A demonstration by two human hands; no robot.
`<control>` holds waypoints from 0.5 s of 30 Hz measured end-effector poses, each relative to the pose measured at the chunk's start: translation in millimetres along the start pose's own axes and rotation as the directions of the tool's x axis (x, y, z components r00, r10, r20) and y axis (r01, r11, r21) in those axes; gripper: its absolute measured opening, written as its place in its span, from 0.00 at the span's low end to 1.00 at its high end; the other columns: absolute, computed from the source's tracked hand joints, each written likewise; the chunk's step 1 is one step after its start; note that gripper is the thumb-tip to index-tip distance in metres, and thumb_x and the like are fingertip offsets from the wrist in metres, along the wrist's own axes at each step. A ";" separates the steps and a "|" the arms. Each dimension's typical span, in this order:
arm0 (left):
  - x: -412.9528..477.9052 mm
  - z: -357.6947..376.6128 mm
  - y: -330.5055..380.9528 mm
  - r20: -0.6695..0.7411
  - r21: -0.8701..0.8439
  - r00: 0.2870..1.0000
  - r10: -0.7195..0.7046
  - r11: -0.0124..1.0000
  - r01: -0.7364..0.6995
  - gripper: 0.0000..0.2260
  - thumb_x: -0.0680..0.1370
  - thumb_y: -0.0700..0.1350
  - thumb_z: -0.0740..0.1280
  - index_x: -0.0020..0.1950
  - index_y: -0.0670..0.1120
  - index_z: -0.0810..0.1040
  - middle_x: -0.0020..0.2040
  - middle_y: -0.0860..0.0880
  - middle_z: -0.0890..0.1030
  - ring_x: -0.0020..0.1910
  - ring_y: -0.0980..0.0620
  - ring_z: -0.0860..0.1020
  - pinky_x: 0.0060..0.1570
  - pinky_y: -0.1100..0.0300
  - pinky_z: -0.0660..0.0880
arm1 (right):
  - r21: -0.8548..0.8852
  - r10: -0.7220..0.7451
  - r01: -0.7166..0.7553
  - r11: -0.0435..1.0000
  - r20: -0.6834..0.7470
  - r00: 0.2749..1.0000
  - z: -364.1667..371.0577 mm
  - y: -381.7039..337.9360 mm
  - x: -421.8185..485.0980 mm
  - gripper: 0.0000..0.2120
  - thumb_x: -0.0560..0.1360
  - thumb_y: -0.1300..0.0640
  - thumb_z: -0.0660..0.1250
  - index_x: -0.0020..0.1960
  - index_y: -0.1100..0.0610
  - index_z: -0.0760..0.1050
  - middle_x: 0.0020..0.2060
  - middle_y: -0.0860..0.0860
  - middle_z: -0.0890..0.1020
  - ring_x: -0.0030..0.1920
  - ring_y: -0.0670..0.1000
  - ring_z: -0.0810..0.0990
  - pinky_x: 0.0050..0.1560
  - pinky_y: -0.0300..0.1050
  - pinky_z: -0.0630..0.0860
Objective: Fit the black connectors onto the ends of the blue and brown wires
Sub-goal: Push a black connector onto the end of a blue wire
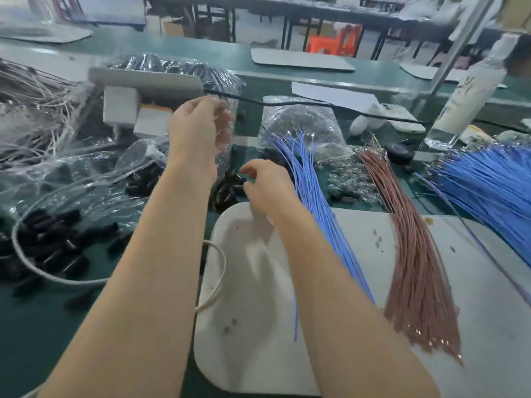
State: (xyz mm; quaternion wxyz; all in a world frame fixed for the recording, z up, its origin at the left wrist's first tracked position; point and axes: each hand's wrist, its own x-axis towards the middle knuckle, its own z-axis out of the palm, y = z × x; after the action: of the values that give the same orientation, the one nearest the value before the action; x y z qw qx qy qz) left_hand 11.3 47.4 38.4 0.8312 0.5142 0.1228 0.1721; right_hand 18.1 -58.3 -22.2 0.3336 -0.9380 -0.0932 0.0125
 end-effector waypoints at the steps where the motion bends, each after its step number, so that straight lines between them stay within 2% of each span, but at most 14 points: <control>1: 1.4 -2.2 1.2 0.000 0.003 1.000 0.002 1.000 -0.002 0.03 0.78 0.39 0.62 0.47 0.45 0.76 0.34 0.54 0.80 0.36 0.57 0.77 0.37 0.64 0.73 | -0.018 -0.018 0.018 1.000 0.038 0.999 2.4 -2.1 0.7 0.19 0.76 0.64 0.61 0.65 0.51 0.74 0.61 0.52 0.78 0.60 0.54 0.75 0.61 0.50 0.73; 4: 4.3 -5.5 1.3 0.004 0.010 1.000 -0.001 1.000 0.001 0.04 0.78 0.40 0.63 0.47 0.45 0.76 0.37 0.53 0.81 0.38 0.57 0.78 0.41 0.64 0.74 | -0.080 -0.058 0.069 0.994 0.130 0.990 2.8 -7.7 5.0 0.20 0.76 0.62 0.63 0.67 0.50 0.72 0.64 0.54 0.75 0.62 0.57 0.74 0.62 0.55 0.73; 6: 4.2 -5.3 -1.8 0.000 0.017 1.000 -0.015 1.000 0.015 0.04 0.79 0.41 0.62 0.47 0.46 0.76 0.38 0.53 0.80 0.39 0.57 0.78 0.41 0.64 0.74 | -0.121 -0.057 0.078 0.990 0.172 0.983 1.0 -7.6 8.3 0.19 0.75 0.60 0.65 0.66 0.51 0.73 0.64 0.54 0.75 0.61 0.57 0.74 0.62 0.55 0.73; 11: -1.2 -0.1 -13.6 0.009 0.036 0.999 -0.038 0.999 0.038 0.05 0.79 0.40 0.62 0.45 0.47 0.76 0.41 0.52 0.80 0.41 0.56 0.78 0.43 0.63 0.74 | -0.129 -0.028 0.046 0.991 0.139 0.990 0.0 -3.2 6.6 0.10 0.74 0.55 0.68 0.54 0.52 0.77 0.56 0.53 0.79 0.57 0.55 0.76 0.58 0.48 0.74; 15: -5.4 5.8 -21.5 0.005 0.047 0.997 -0.082 0.996 0.081 0.05 0.79 0.40 0.62 0.47 0.46 0.77 0.41 0.53 0.81 0.42 0.57 0.79 0.41 0.64 0.74 | -0.055 -0.010 0.014 0.998 0.078 0.997 -10.4 0.3 1.3 0.06 0.76 0.58 0.67 0.49 0.57 0.81 0.49 0.56 0.83 0.52 0.55 0.79 0.52 0.45 0.76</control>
State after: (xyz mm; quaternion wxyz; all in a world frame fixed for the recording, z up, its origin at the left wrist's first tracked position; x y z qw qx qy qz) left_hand 12.1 31.7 21.8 0.8258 0.5286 0.1447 0.1333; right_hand 20.3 -64.8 -14.3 0.3038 -0.9451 -0.1120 0.0447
